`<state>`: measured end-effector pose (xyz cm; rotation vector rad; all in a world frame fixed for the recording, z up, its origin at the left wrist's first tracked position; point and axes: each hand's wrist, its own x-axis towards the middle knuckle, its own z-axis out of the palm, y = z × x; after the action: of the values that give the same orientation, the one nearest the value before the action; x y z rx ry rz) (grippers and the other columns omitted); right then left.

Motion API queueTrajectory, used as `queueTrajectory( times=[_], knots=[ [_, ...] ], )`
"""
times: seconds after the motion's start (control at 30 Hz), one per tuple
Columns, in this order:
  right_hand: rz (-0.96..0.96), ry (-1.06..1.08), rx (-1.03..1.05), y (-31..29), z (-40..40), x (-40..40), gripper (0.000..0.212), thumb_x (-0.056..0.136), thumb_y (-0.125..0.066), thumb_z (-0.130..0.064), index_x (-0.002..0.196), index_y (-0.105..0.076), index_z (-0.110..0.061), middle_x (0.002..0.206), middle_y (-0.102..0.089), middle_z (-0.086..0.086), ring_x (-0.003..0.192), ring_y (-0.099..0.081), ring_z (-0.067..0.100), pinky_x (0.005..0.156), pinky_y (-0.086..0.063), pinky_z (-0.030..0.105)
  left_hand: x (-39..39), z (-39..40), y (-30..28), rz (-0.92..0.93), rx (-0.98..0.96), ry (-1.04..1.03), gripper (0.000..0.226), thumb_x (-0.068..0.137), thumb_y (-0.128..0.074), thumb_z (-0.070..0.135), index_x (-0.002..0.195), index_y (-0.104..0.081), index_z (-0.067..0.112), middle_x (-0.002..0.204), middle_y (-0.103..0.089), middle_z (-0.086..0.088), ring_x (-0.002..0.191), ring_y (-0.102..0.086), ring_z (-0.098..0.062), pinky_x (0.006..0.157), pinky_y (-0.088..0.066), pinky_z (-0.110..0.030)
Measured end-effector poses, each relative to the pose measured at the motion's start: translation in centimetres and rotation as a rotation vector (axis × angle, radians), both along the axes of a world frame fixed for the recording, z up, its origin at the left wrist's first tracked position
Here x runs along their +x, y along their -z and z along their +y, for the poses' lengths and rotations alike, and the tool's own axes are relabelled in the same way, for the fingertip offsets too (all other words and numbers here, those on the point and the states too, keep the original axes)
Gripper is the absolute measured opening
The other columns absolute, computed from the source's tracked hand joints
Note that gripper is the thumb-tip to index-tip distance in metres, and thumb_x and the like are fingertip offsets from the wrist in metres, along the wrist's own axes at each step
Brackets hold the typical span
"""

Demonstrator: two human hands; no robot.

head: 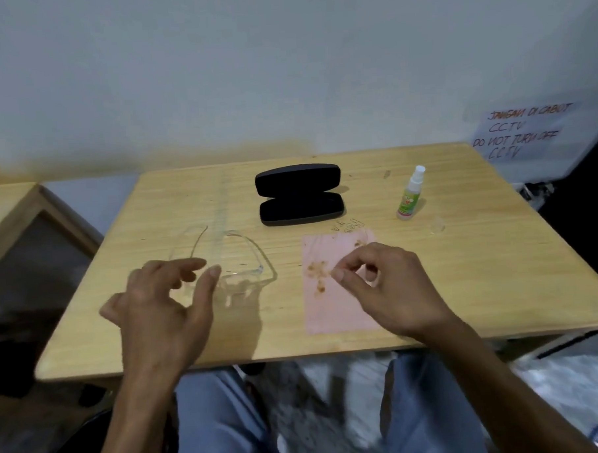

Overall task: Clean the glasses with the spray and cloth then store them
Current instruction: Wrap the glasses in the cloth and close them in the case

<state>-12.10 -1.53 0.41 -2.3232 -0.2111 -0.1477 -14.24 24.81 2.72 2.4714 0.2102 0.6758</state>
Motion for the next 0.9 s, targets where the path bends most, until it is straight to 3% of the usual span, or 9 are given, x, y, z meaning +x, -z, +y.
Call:
queueTrajectory(
  times=[0.13,0.2,0.3,0.4,0.5,0.57,0.63,0.77,0.9],
  knots=[
    [0.104,-0.024,0.123,-0.5,6.0,3.5,0.021,0.091,-0.070,-0.038,0.085,-0.077,-0.020,0.076,-0.070,-0.013,0.066,-0.057,-0.007,0.058,-0.037,0.010,2.8,4.5,-0.4,0.187,-0.009,-0.274,0.034,0.089,-0.059,0.048,0.104,-0.073,0.021,0.100,-0.072,-0.004,0.102,-0.060,-0.029,0.093,-0.030,-0.050],
    [0.183,-0.002,0.165,-0.2,8.3,5.1,0.028,0.090,-0.071,-0.041,0.080,-0.077,-0.016,0.074,-0.072,-0.005,0.066,-0.060,0.003,0.062,-0.049,0.024,3.8,5.8,-0.1,0.264,-0.089,-0.295,0.035,0.090,-0.058,0.048,0.102,-0.075,0.020,0.101,-0.072,-0.007,0.108,-0.057,-0.034,0.098,-0.028,-0.051],
    [0.261,0.021,0.138,0.4,10.3,6.6,0.048,0.090,-0.067,-0.048,0.078,-0.075,-0.003,0.075,-0.074,0.014,0.066,-0.064,0.027,0.064,-0.053,0.035,4.8,6.6,0.4,0.382,-0.211,-0.219,0.038,0.089,-0.058,0.053,0.095,-0.077,0.020,0.085,-0.067,0.000,0.107,-0.058,-0.034,0.103,-0.033,-0.054],
    [0.327,0.012,0.144,1.0,10.9,7.3,0.056,0.090,-0.066,-0.051,0.079,-0.070,0.004,0.060,-0.061,0.013,0.050,-0.049,0.020,0.058,-0.047,0.033,5.4,7.1,1.2,0.444,-0.341,-0.166,0.027,0.085,-0.063,0.054,0.073,-0.072,0.031,0.074,-0.065,0.014,0.099,-0.061,-0.028,0.099,-0.040,-0.059],
    [0.375,0.012,0.187,1.2,11.1,7.6,0.051,0.089,-0.069,-0.047,0.080,-0.070,0.003,0.056,-0.053,0.003,0.047,-0.046,0.014,0.059,-0.051,0.033,5.9,7.6,1.9,0.449,-0.466,-0.122,0.026,0.081,-0.070,0.050,0.066,-0.072,0.029,0.081,-0.072,0.011,0.095,-0.064,-0.025,0.096,-0.045,-0.058],
    [0.376,0.021,0.241,1.0,11.0,7.5,0.041,0.089,-0.072,-0.041,0.077,-0.072,-0.003,0.050,-0.053,-0.008,0.050,-0.051,0.008,0.066,-0.056,0.033,5.8,7.5,1.9,0.420,-0.537,-0.084,0.021,0.083,-0.073,0.041,0.071,-0.074,0.023,0.081,-0.073,0.004,0.091,-0.065,-0.024,0.089,-0.051,-0.049],
    [0.347,0.015,0.310,0.3,10.4,6.9,0.029,0.088,-0.074,-0.037,0.075,-0.074,-0.011,0.048,-0.054,-0.014,0.047,-0.049,0.000,0.062,-0.049,0.026,5.4,7.0,1.4,0.364,-0.611,-0.020,0.014,0.085,-0.074,0.030,0.076,-0.075,0.019,0.082,-0.074,-0.001,0.090,-0.066,-0.022,0.075,-0.051,-0.035],
    [0.233,-0.025,0.373,-1.1,6.9,5.0,0.015,0.086,-0.076,-0.034,0.085,-0.076,-0.019,0.075,-0.068,-0.003,0.066,-0.059,0.014,0.068,-0.053,0.034,4.2,5.0,0.5,0.288,-0.671,0.120,0.006,0.083,-0.075,0.024,0.080,-0.076,0.019,0.080,-0.075,-0.001,0.080,-0.066,-0.015,0.068,-0.048,-0.028],
    [0.117,0.049,0.325,-1.6,0.8,3.1,0.008,0.081,-0.082,-0.028,0.086,-0.077,-0.022,0.076,-0.072,-0.002,0.067,-0.063,0.014,0.070,-0.057,0.036,3.4,0.4,0.8,0.268,-0.600,0.277,0.004,0.079,-0.079,0.020,0.080,-0.076,0.022,0.078,-0.075,0.002,0.079,-0.067,-0.011,0.073,-0.052,-0.026]
  ],
)
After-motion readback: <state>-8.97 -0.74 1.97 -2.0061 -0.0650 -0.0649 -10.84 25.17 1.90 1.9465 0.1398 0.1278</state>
